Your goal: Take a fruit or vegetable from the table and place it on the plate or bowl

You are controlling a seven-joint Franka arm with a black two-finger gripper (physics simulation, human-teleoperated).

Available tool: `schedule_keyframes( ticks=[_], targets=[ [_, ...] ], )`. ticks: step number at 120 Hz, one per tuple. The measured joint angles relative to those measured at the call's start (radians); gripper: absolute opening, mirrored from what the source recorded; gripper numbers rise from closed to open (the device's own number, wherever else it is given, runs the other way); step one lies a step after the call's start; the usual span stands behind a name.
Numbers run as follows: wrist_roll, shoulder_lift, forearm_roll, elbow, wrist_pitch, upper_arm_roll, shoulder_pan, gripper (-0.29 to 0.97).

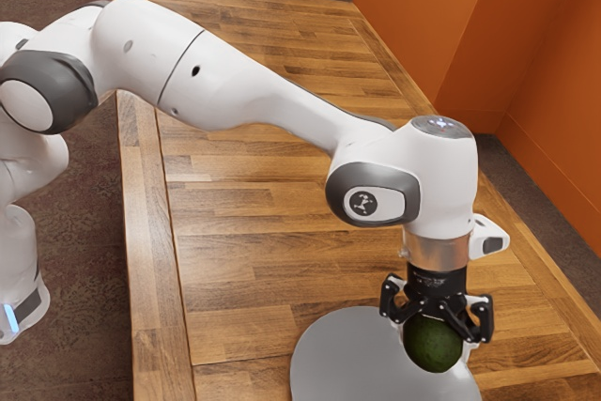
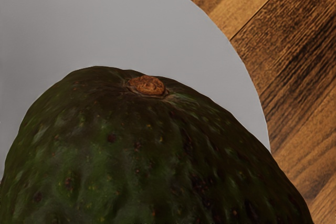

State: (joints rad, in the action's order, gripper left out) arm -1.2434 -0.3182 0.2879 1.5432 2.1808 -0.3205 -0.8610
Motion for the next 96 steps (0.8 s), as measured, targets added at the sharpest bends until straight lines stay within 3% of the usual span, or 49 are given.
schedule_keyframes(
  ticks=[60,76,87,96],
  targets=[
    [-0.084,-0.019,0.042,0.0,0.006,-0.01,0.017,0.67],
    [-0.117,0.025,0.049,-0.002,-0.003,-0.164,0.023,0.68],
    [-0.216,0.106,-0.045,-0.105,-0.12,-0.244,0.055,0.68],
    [-0.312,0.198,-0.098,-0.179,-0.267,-0.278,0.158,0.68]
  ],
)
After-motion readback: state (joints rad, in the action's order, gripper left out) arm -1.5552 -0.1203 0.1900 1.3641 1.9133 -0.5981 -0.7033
